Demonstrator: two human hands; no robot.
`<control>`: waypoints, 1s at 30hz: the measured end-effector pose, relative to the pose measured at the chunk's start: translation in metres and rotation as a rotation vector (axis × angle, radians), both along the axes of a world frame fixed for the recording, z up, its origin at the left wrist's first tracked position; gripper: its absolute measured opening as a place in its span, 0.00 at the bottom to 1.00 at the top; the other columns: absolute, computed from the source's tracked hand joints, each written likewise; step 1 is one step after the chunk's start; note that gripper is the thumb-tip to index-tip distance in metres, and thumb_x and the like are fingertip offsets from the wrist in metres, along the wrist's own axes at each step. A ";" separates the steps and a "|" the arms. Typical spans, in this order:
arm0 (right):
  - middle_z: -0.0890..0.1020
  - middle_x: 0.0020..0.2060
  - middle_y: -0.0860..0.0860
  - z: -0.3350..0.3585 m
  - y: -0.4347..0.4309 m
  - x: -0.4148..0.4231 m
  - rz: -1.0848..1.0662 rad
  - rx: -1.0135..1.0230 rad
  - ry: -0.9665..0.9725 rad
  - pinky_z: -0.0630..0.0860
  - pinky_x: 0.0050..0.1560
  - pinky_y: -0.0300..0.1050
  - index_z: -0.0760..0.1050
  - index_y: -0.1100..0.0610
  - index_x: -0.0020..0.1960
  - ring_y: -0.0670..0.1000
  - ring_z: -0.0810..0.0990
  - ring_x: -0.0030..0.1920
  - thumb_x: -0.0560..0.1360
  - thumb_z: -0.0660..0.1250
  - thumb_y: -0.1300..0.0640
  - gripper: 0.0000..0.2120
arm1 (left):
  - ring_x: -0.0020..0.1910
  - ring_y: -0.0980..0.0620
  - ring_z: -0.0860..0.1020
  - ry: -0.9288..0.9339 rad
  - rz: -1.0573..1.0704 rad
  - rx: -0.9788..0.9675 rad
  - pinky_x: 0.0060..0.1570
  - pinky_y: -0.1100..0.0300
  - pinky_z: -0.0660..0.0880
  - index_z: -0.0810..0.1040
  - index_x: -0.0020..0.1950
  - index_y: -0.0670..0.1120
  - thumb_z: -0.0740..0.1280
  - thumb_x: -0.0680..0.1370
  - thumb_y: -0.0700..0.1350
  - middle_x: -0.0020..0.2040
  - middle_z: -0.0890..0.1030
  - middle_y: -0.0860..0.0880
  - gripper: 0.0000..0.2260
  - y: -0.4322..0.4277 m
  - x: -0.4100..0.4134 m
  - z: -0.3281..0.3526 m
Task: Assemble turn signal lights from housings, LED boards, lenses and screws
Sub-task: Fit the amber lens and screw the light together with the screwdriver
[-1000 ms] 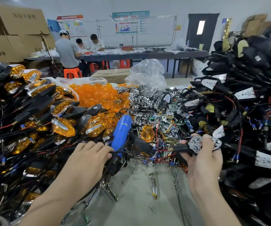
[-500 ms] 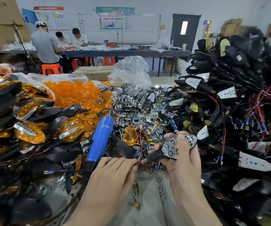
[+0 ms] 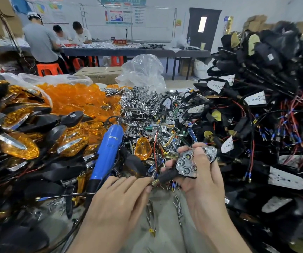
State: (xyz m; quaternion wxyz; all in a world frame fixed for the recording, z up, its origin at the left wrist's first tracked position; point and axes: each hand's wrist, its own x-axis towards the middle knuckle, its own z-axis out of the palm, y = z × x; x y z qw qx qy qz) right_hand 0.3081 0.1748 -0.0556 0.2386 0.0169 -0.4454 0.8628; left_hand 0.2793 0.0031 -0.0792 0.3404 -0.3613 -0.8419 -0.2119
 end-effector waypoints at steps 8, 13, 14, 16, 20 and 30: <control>0.83 0.46 0.55 0.001 0.000 0.001 0.001 -0.023 -0.009 0.82 0.42 0.56 0.78 0.51 0.49 0.59 0.84 0.39 0.78 0.65 0.50 0.06 | 0.37 0.56 0.75 -0.007 -0.015 0.024 0.41 0.61 0.70 0.84 0.50 0.47 0.61 0.81 0.49 0.38 0.81 0.56 0.13 0.001 0.004 0.004; 0.83 0.46 0.56 0.005 -0.001 0.003 0.020 -0.045 -0.002 0.82 0.42 0.56 0.77 0.53 0.51 0.59 0.84 0.39 0.72 0.70 0.46 0.13 | 0.37 0.56 0.75 -0.016 -0.012 0.027 0.41 0.59 0.71 0.84 0.49 0.47 0.61 0.81 0.48 0.39 0.82 0.56 0.13 0.001 0.006 0.006; 0.83 0.47 0.56 0.005 -0.001 0.003 0.023 -0.037 0.005 0.82 0.42 0.56 0.77 0.52 0.50 0.59 0.84 0.40 0.73 0.70 0.46 0.11 | 0.36 0.56 0.76 -0.022 -0.013 0.023 0.41 0.59 0.71 0.84 0.49 0.47 0.60 0.81 0.49 0.39 0.81 0.56 0.13 0.001 0.006 0.006; 0.83 0.47 0.55 0.004 -0.001 0.003 0.023 -0.010 0.018 0.83 0.43 0.56 0.78 0.51 0.48 0.59 0.85 0.40 0.76 0.68 0.48 0.06 | 0.35 0.55 0.77 -0.033 -0.011 0.015 0.41 0.59 0.71 0.84 0.50 0.47 0.60 0.81 0.49 0.39 0.81 0.56 0.13 0.000 0.006 0.007; 0.84 0.47 0.55 0.002 -0.001 0.003 0.001 0.002 0.023 0.83 0.42 0.56 0.78 0.51 0.47 0.59 0.85 0.39 0.80 0.63 0.53 0.07 | 0.35 0.55 0.77 -0.032 -0.015 0.023 0.40 0.59 0.71 0.84 0.49 0.47 0.61 0.81 0.48 0.39 0.82 0.56 0.13 0.000 0.007 0.007; 0.84 0.47 0.56 0.004 0.001 0.004 -0.032 0.029 -0.026 0.83 0.41 0.56 0.76 0.54 0.50 0.60 0.86 0.42 0.78 0.67 0.49 0.08 | 0.37 0.57 0.75 -0.069 -0.038 0.013 0.41 0.62 0.70 0.84 0.51 0.47 0.61 0.80 0.49 0.40 0.82 0.57 0.12 0.001 0.009 0.009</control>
